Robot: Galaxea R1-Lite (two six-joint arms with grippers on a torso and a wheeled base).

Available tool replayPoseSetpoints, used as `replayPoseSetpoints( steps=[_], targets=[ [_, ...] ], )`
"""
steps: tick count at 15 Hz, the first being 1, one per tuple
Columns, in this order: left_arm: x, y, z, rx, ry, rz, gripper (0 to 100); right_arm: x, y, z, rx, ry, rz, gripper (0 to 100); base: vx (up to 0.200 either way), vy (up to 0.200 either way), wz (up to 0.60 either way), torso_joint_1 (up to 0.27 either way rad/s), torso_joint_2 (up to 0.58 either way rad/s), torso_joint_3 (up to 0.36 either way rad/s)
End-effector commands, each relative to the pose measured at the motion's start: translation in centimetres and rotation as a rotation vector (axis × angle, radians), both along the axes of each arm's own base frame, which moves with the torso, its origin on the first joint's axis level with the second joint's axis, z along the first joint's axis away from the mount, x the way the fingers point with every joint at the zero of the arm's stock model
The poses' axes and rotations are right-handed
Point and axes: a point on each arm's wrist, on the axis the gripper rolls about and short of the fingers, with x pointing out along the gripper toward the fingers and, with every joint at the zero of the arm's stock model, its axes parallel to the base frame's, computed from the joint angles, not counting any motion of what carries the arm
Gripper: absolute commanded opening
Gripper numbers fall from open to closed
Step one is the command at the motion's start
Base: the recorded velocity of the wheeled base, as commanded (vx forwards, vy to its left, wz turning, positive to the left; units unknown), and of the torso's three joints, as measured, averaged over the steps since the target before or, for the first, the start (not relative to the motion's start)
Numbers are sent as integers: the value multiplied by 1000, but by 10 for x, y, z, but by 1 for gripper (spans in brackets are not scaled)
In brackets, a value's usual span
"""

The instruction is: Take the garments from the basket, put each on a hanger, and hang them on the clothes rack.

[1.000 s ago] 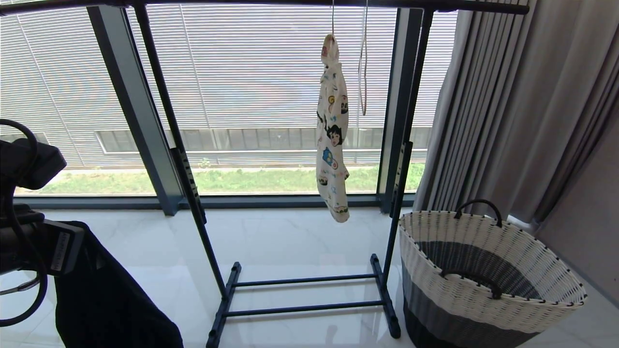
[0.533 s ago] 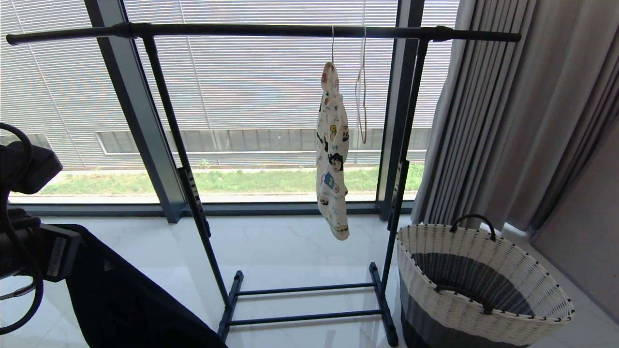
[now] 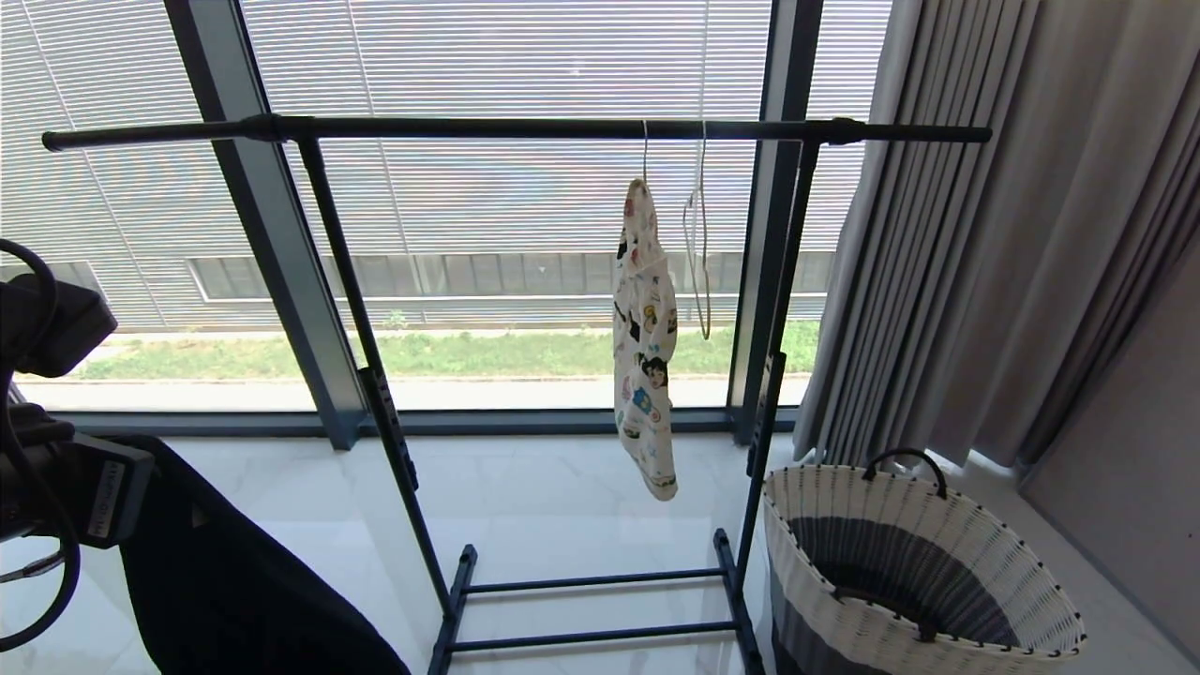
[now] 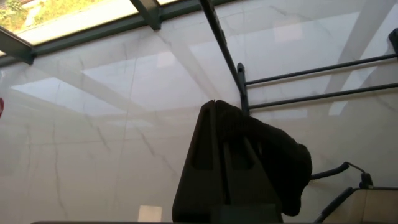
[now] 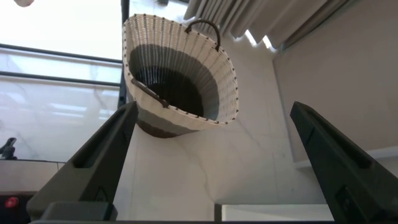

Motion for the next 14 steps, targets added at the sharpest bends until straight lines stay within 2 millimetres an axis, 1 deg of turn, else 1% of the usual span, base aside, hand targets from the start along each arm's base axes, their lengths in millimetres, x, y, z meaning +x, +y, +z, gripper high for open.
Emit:
replayPoseSetpoints(
  steps=[1, 10, 14],
  targets=[
    [0, 0, 0, 0, 1, -1, 0, 1, 0, 0, -2, 4, 1, 100, 0, 0, 0, 217, -505, -286],
    [0, -1, 0, 1, 1, -5, 0, 0, 0, -2, -3, 6, 1, 100, 0, 0, 0, 234, -520, -283],
    [-3, -5, 2, 1, -11, -34, 0, 3, 1, -13, 2, -26, 7, 100, 0, 0, 0, 72, -149, -78]
  ],
)
